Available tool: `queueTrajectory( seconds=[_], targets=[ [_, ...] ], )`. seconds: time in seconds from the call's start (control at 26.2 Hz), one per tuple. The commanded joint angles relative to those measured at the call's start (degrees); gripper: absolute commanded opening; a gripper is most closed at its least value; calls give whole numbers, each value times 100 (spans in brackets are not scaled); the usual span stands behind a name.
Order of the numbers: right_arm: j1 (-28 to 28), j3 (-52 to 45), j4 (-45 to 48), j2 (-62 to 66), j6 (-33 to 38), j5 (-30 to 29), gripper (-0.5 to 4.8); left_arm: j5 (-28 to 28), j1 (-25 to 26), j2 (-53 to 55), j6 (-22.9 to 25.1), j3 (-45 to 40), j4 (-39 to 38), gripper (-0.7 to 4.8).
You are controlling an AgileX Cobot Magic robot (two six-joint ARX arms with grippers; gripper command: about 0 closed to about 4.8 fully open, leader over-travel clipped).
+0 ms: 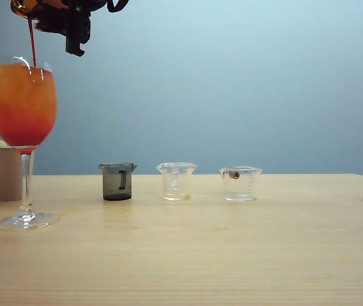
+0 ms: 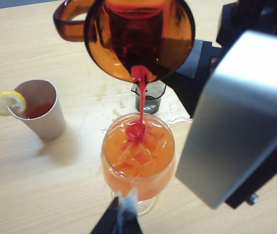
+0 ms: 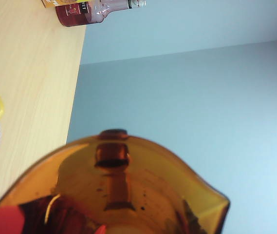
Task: Pick up the fourth measuring cup from the left, pour the grenadine inside into the goblet, and finally put the measuring cup back in its original place.
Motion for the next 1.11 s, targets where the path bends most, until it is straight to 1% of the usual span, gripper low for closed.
queueTrajectory(
  seconds=[0.04,0.23,0.57,0.73,1.11],
  targets=[
    [17,35,181,-50,-15,11,242,22,-4,-13,20,26,35,-4],
    [83,35,188,-50,-184,13,241,22,-4,-13,20,26,35,-4],
    [87,35,223,-50,-190,17,242,22,-4,-13,22,26,35,-4],
    [92,35,221,-50,-487,15,242,22,-4,-13,20,26,35,-4],
    [142,35,219,-50,-485,17,241,22,-4,-13,20,26,35,-4]
  ],
)
